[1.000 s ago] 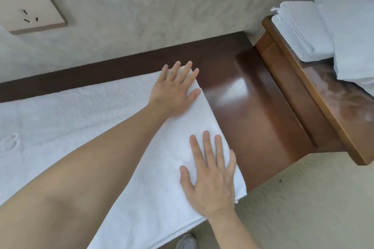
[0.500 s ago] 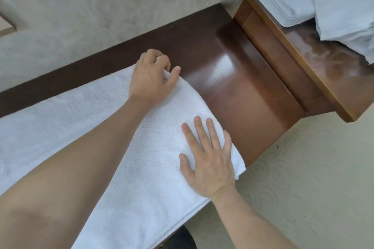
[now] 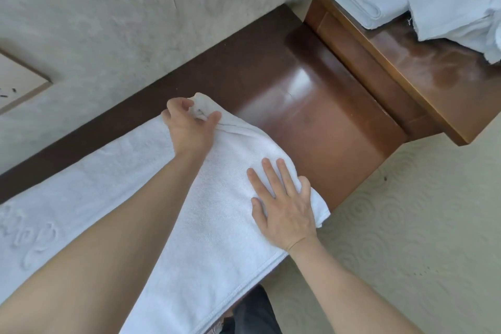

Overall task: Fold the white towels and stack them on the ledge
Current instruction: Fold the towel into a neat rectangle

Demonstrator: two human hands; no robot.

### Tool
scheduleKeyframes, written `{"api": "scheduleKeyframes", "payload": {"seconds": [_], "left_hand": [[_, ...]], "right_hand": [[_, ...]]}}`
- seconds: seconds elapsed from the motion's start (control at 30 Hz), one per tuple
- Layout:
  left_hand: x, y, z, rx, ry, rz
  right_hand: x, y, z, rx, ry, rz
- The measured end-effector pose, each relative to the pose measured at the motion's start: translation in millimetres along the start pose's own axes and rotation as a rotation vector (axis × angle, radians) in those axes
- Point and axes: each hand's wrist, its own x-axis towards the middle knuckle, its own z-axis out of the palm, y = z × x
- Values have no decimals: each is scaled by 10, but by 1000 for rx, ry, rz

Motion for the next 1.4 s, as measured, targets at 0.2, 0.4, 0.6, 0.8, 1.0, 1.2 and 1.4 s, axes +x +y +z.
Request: {"api": "scheduleKeyframes", "payload": {"seconds": [0.2, 0.4, 0.6, 0.8, 1.0, 1.2, 1.4], "left_hand": [[128, 127, -65, -127, -109, -250], [7, 87, -336, -506, -233, -345], [-119, -221, -927, -743, -175, -453], [-203, -643, -1688, -765, -51, -508], [-425, -1133, -2392, -633, 157, -455], [-751, -1561, -3172, -599, 328, -336], [-996, -2001, -3919, -561, 402, -295]], "right_hand": [[132, -61, -226, 427, 248, 387], [249, -8, -420, 342, -76, 643], [239, -555, -655, 344, 8, 478], [-20, -1602, -620, 370, -59, 261], [-411, -2473, -477, 364, -141, 147], [-767, -3298, -537, 373, -120, -11], [-1054, -4005, -537, 372, -119, -177]]}}
